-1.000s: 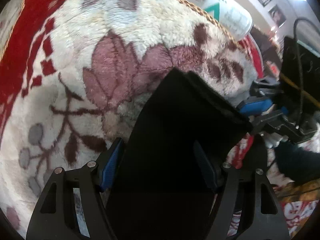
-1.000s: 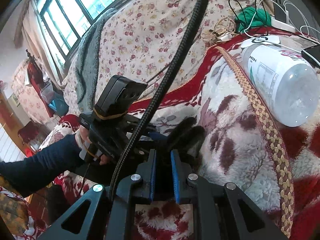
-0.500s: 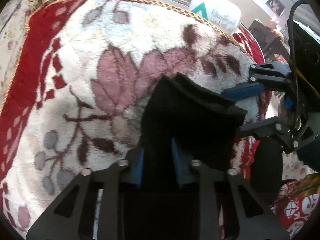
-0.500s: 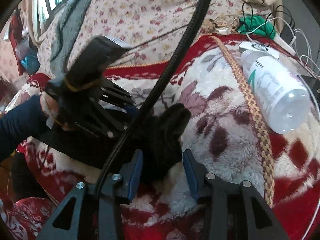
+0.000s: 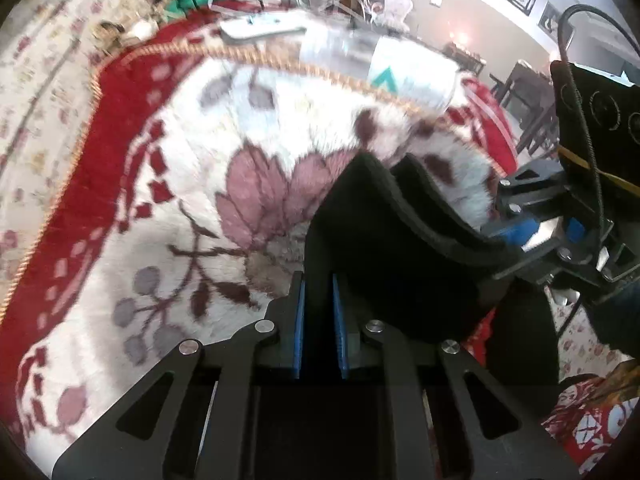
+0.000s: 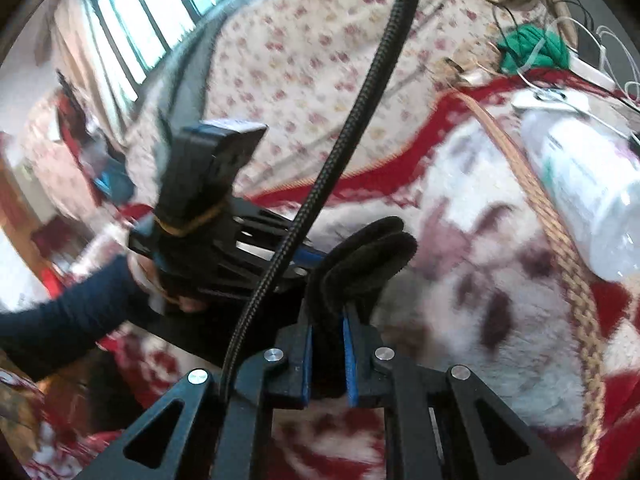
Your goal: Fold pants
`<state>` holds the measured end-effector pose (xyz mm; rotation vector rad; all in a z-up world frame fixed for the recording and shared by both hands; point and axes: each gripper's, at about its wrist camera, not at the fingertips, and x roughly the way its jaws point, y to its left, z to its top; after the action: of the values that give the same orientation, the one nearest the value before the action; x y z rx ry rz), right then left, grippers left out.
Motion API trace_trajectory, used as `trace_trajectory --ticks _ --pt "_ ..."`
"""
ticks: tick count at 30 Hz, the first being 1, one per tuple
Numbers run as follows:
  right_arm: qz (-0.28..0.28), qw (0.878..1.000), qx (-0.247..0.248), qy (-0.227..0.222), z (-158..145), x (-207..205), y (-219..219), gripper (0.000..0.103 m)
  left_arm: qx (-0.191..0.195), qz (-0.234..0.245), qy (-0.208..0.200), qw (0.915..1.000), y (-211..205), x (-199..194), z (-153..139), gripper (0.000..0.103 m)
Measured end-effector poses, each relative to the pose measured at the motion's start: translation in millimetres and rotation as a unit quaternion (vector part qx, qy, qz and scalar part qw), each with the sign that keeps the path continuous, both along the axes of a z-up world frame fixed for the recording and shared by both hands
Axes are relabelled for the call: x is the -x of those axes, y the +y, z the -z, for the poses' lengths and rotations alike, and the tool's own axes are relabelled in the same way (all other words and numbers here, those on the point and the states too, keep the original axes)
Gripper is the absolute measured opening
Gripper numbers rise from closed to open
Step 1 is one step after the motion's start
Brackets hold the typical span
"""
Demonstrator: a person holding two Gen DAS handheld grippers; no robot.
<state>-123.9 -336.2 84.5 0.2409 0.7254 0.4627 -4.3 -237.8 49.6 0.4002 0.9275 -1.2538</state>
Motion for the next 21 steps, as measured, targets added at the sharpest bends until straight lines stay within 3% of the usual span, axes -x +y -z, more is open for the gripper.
trace_trajectory --ticks 7,13,18,21 --pt "-0.075 0.996 -0.019 -0.048 -40 0 68 0.012 0.041 -0.057 -0.021 0.9973 81 2 -45 0.012" --pt "-0.147 0.987 -0.028 -0.056 -47 -13 140 0.012 0.062 -0.133 -0.021 0.9890 167 5 -56 0.012" --pt "-0.193 0.980 -0.029 -0.020 -21 -31 193 0.012 0.031 -0.222 -0.002 0.9746 243 8 -33 0.012" --pt "-0.210 0.977 -0.034 0.016 9 -48 224 0.012 0.019 -0.289 0.005 0.9572 291 8 -19 0.012"
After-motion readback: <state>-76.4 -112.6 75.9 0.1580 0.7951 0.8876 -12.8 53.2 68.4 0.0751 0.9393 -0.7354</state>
